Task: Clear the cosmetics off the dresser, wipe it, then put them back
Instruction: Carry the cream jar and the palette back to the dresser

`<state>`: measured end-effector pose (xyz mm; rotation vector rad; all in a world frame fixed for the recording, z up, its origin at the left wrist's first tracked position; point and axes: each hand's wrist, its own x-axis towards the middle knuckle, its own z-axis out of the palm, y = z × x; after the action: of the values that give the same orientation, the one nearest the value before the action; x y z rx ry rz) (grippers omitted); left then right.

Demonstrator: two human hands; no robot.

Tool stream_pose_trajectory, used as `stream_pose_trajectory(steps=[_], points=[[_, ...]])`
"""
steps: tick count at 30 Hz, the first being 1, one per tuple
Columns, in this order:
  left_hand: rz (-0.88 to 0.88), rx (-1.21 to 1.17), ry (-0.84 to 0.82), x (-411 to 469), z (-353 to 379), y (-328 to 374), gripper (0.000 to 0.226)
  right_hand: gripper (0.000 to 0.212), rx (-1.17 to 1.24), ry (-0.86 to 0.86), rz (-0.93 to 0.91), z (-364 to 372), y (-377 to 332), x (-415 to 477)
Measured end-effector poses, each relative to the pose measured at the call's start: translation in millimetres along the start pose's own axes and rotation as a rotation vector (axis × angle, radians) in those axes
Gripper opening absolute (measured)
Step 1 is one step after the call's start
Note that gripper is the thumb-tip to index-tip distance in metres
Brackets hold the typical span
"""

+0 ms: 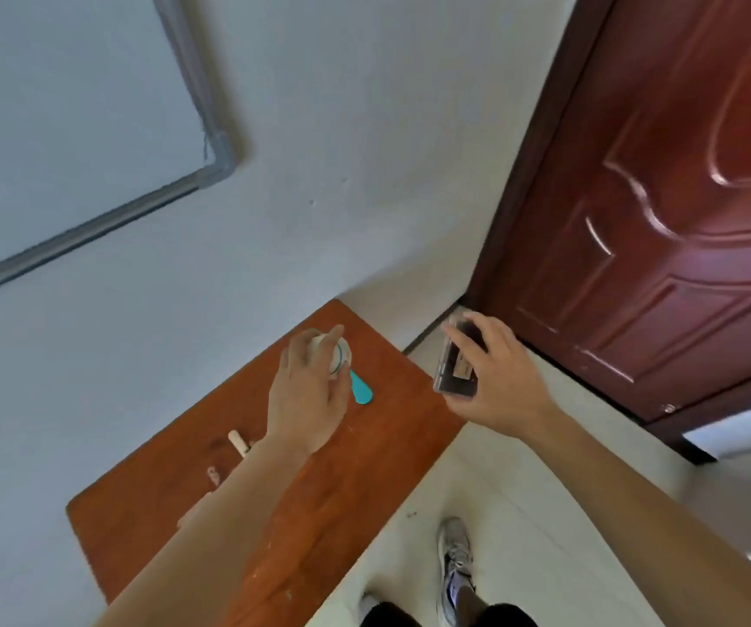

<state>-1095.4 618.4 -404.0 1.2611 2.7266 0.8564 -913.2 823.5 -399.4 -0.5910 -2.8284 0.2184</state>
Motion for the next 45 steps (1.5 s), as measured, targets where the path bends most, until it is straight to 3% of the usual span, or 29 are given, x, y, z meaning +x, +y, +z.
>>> stream_pose_trajectory(steps=[8, 17, 24, 30, 38, 45], points=[[0.489, -0.186, -0.094, 15.0, 53.3, 189.4, 0.048, 0.088, -0.158, 0.251, 0.461, -111.9, 93.1, -169.2], [0.905, -0.374, -0.157, -83.5, 136.7, 430.9, 0.058, 0.085, -0.314, 0.446, 0.764, -189.5, 166.0, -411.4], [1.026, -0.482, -0.263, -216.3, 215.4, 617.4, 0.054, 0.082, -0.357, 0.484, 0.99, -243.1, 232.0, -612.0], [1.123, -0.491, -0.342, -301.6, 268.0, 727.7, 0.053, 0.089, -0.318, 0.473, 1.121, -271.3, 282.9, -737.3], [1.176, -0.45, -0.419, -327.9, 344.2, 827.8, 0.055, 0.091, -0.276, 0.47, 1.184, -283.8, 377.7, -807.5], [1.065, -0.481, -0.521, -305.1, 447.8, 940.5, 0.062, 0.102, -0.279, 0.337, 1.283, -301.9, 514.1, -844.9]])
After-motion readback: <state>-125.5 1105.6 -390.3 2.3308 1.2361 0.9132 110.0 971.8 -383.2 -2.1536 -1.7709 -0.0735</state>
